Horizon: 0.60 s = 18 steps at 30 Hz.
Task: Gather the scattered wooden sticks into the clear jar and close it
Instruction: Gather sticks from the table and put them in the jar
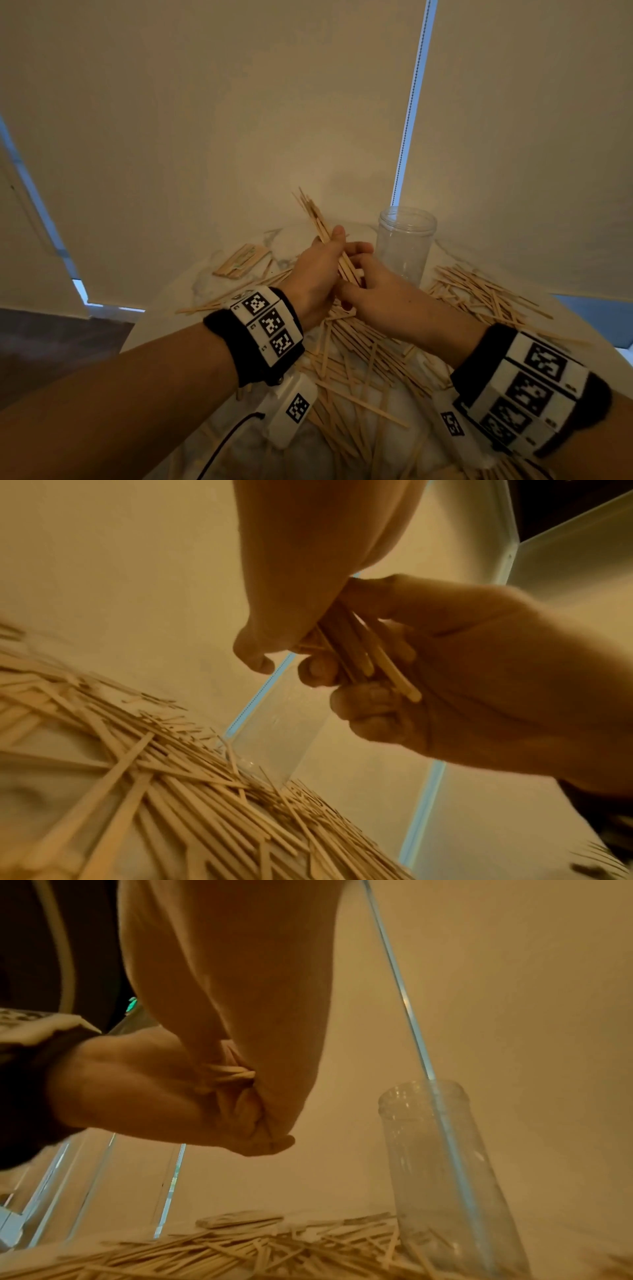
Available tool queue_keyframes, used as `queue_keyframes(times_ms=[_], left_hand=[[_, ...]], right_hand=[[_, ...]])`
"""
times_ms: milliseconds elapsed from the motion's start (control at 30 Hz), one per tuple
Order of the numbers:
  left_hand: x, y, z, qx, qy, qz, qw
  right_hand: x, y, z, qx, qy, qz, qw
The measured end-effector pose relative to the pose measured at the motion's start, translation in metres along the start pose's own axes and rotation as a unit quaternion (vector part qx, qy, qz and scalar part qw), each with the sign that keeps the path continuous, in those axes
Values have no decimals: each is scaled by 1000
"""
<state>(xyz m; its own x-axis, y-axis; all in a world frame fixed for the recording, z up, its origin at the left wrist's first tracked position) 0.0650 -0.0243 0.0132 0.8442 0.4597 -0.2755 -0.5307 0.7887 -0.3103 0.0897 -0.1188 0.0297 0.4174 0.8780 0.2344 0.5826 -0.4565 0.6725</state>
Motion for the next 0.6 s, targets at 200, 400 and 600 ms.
queue_keyframes(times_ms=[200, 400, 600], left_hand=[[-4, -11, -8, 3, 38, -59, 998], [-5, -12, 1, 30, 34, -60, 997], [-5, 14, 45, -106, -30, -1, 994]], right_hand=[[5, 8, -3, -92, 9, -3, 996], [3, 5, -6, -181, 31, -63, 981], [0, 3, 5, -139, 20, -74, 987]])
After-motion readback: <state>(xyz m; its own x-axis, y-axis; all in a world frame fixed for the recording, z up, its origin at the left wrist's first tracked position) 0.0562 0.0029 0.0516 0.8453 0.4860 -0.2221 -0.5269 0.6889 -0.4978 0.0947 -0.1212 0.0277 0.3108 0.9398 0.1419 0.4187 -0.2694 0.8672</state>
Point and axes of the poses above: each hand's wrist, its own x-axis towards the middle knuckle, its own y-axis out of the back of the hand, z = x × y, the point moved 7 cm from there along x, towards the middle knuckle, and after that the axes turned 14 degrees about y, right-handed, at the moved point
